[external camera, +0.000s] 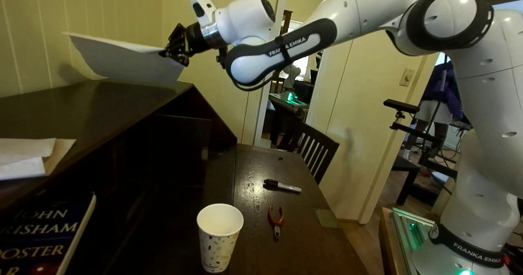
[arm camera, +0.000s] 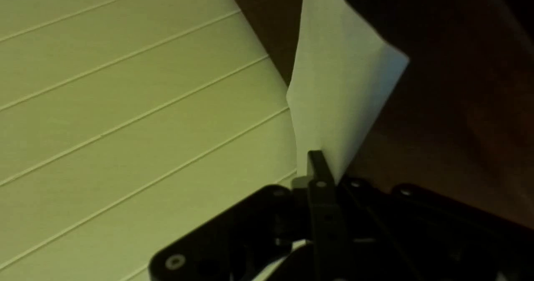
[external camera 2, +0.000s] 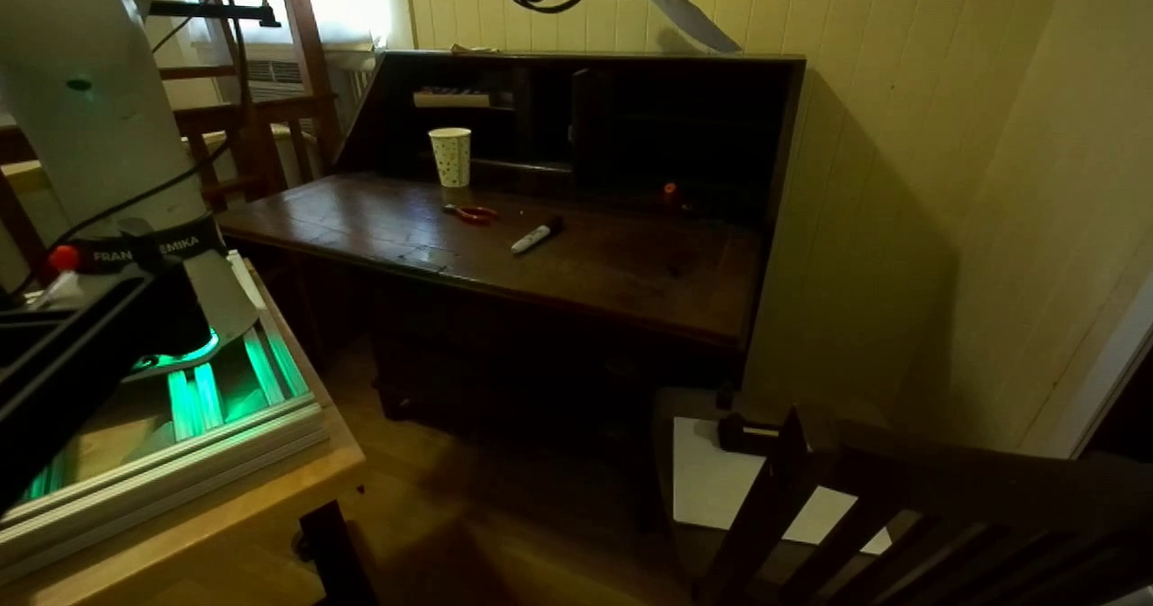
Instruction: Put the paper on top of the shelf
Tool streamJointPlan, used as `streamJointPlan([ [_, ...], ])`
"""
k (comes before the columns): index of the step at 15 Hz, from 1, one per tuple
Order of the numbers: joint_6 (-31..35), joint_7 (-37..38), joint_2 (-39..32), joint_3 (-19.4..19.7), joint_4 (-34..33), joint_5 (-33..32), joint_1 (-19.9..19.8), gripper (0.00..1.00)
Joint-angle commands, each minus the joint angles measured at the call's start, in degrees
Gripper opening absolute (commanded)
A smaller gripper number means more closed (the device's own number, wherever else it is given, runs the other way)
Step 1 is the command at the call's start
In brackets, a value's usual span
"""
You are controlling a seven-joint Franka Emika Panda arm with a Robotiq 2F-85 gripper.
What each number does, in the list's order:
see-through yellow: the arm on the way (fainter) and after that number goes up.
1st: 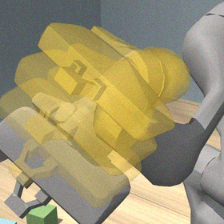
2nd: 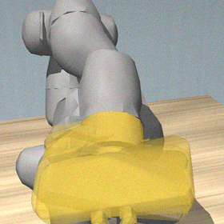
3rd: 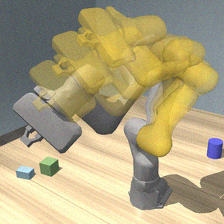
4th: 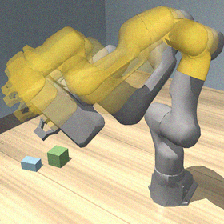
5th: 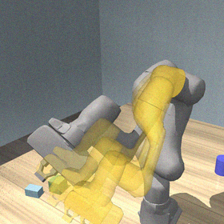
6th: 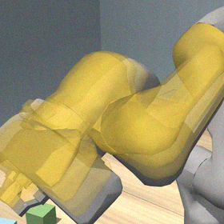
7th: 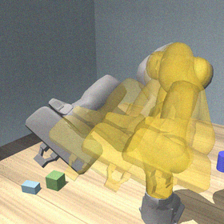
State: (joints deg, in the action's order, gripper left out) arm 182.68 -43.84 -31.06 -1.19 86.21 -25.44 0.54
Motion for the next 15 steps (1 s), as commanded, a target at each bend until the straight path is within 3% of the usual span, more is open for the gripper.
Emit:
streamJointPlan([
  [1, -0.2, -1.8, -7.5, -2.7, -6.6, 0.5, -1.9, 0.0],
  [2, -0.6, -2.0, -8.6, -3.5, -7.2, 0.4, -2.3, 0.19],
  [3, -1.0, -2.4, -9.4, -4.7, -7.8, 0.3, -2.9, 0.28],
  [8, -4.3, -2.0, -7.9, -14.1, -8.1, 1.8, -6.6, 0.61],
  [10, -10.3, -0.9, -4.8, -21.4, -6.5, 5.0, -9.6, 0.76],
  [13, -21.6, 3.5, 1.6, -24.3, -5.3, 10.5, -10.3, 0.96],
  [15, -29.6, 4.7, 5.9, -27.0, -4.7, 14.8, -11.7, 1.0],
])
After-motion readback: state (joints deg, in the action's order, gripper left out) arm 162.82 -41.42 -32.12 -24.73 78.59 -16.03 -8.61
